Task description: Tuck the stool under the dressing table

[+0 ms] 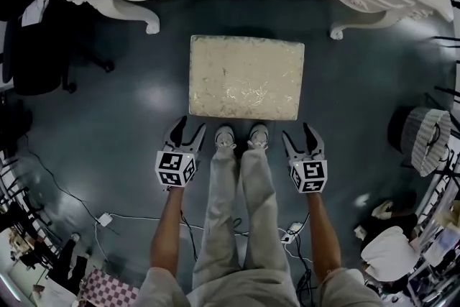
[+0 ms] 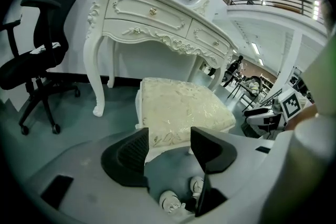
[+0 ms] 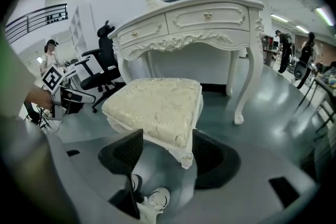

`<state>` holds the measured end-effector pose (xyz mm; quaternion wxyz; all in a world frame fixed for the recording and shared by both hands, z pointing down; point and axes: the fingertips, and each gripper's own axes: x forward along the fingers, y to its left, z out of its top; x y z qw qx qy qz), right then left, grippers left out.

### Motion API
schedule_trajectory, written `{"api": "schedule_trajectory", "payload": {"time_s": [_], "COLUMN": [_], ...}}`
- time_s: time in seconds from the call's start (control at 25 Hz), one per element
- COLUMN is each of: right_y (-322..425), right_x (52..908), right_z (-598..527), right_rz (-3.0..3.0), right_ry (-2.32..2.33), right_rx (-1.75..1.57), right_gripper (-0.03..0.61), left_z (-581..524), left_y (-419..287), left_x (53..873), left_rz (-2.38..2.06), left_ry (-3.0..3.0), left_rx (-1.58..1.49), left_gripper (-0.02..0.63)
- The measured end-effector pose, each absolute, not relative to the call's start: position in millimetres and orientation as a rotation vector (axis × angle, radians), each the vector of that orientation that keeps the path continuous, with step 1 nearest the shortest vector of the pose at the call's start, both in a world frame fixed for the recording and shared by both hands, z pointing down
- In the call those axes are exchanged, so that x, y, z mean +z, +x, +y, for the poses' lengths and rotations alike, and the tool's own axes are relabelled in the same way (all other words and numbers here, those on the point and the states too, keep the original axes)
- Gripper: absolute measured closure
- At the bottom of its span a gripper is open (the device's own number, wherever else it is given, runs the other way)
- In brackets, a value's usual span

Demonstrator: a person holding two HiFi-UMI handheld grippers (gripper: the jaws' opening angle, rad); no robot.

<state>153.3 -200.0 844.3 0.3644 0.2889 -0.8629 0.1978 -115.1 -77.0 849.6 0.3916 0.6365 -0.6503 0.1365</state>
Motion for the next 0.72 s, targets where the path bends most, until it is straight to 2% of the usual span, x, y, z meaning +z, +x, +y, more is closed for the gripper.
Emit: {"api": "schedule_trajectory", "payload": {"time_s": [0.72], "right_y": [153.6], "right_x": [916.0], "right_z": [-205.2], "right_rz": [-2.176], "right_ry": [0.74], "right_rx": [0.497], "right_gripper": [0.268], "left_z": [-76.3], "left_y": [-114.7], "left_x": [925.7], "left_rz": [-1.62], "left_ry": [1.638], "left_rx": [0.483], "left_gripper": [0.357]}}
